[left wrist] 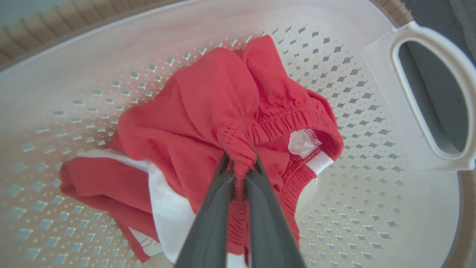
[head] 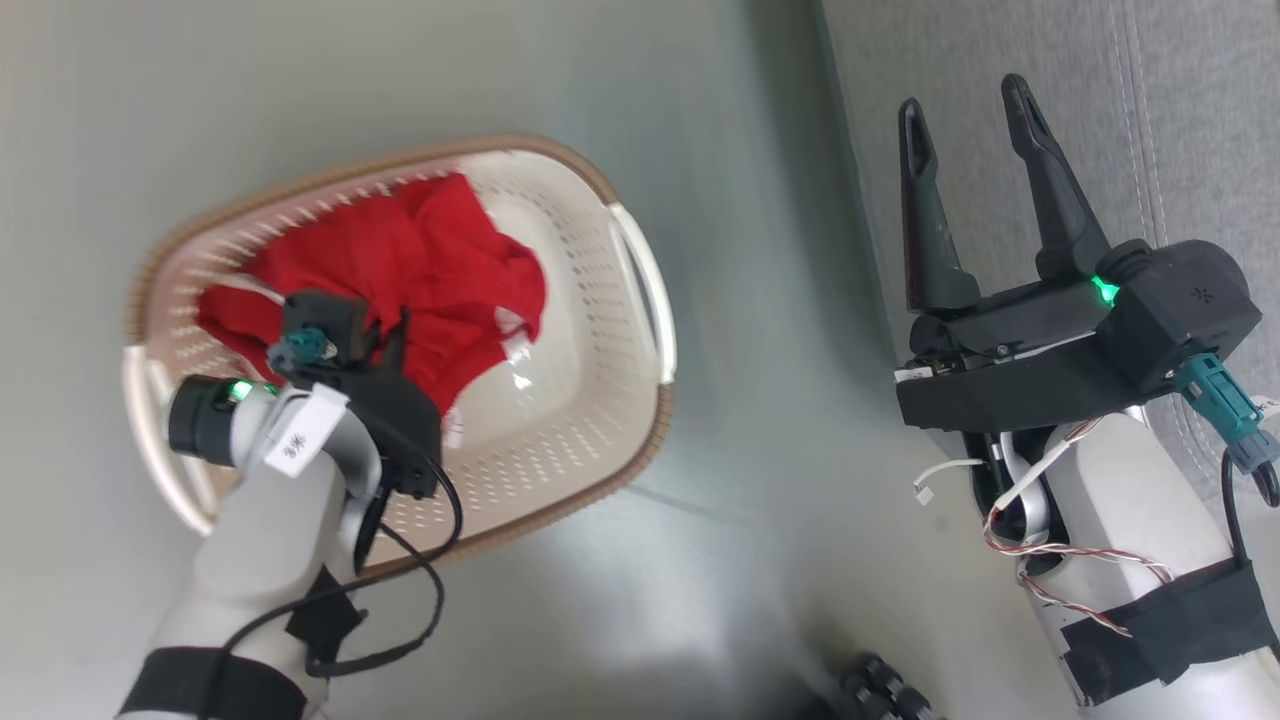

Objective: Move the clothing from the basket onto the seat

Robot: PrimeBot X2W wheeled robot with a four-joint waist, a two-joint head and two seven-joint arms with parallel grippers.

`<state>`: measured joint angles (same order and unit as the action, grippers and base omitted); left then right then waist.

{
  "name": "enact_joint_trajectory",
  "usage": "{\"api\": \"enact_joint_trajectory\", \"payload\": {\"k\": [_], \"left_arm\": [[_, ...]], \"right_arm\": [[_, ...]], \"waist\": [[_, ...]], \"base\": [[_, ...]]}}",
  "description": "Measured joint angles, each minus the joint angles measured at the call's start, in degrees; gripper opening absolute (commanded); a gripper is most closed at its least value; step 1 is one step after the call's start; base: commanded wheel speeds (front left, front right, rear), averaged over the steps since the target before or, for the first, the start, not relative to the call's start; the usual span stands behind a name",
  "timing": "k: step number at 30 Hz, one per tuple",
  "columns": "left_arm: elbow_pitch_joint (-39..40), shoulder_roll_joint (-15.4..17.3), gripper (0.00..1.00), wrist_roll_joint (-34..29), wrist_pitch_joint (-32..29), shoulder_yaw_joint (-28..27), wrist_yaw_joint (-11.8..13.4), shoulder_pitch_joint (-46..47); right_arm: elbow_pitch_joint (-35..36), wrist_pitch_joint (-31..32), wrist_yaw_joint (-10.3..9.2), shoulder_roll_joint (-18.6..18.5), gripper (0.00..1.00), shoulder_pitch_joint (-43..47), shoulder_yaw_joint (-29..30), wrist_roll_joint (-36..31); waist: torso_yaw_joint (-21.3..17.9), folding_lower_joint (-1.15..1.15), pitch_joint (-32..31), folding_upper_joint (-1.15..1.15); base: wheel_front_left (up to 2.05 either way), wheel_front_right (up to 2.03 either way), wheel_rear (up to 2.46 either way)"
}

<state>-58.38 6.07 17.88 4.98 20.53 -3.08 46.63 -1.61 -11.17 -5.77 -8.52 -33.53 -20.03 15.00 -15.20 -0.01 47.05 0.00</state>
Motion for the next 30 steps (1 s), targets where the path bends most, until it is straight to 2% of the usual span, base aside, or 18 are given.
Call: {"api": "enact_joint_trajectory", "payload": {"k": [9, 20, 30], "left_arm": [[1.07, -1.81, 0.0, 2.82, 6.54, -1.68, -0.48, -2.64], [3.65, -2.53, 0.0, 4.26, 8.78, -3.09, -1.04, -6.83], [8.61, -2.41, 0.0, 4.26, 9.31, -3.86, -1.47, -10.83]], "right_arm": [[-2.07, 0.59, 0.35, -2.2, 1.0, 2.26, 0.26, -0.1], [-3.9, 2.5, 1.2, -4.35, 1.0, 6.3, 0.24, -0.08], [-4.95, 3.09, 1.25, -4.61, 1.0, 9.59, 0.64, 0.77]], "waist": [[4.29, 0.0, -6.58, 0.0], [9.64, 0.0, -15.7, 0.0], [12.76, 0.0, -23.28, 0.0]], "base": [[0.0, 0.0, 0.0], [0.0, 0.0, 0.0], [0.0, 0.0, 0.0]]}}
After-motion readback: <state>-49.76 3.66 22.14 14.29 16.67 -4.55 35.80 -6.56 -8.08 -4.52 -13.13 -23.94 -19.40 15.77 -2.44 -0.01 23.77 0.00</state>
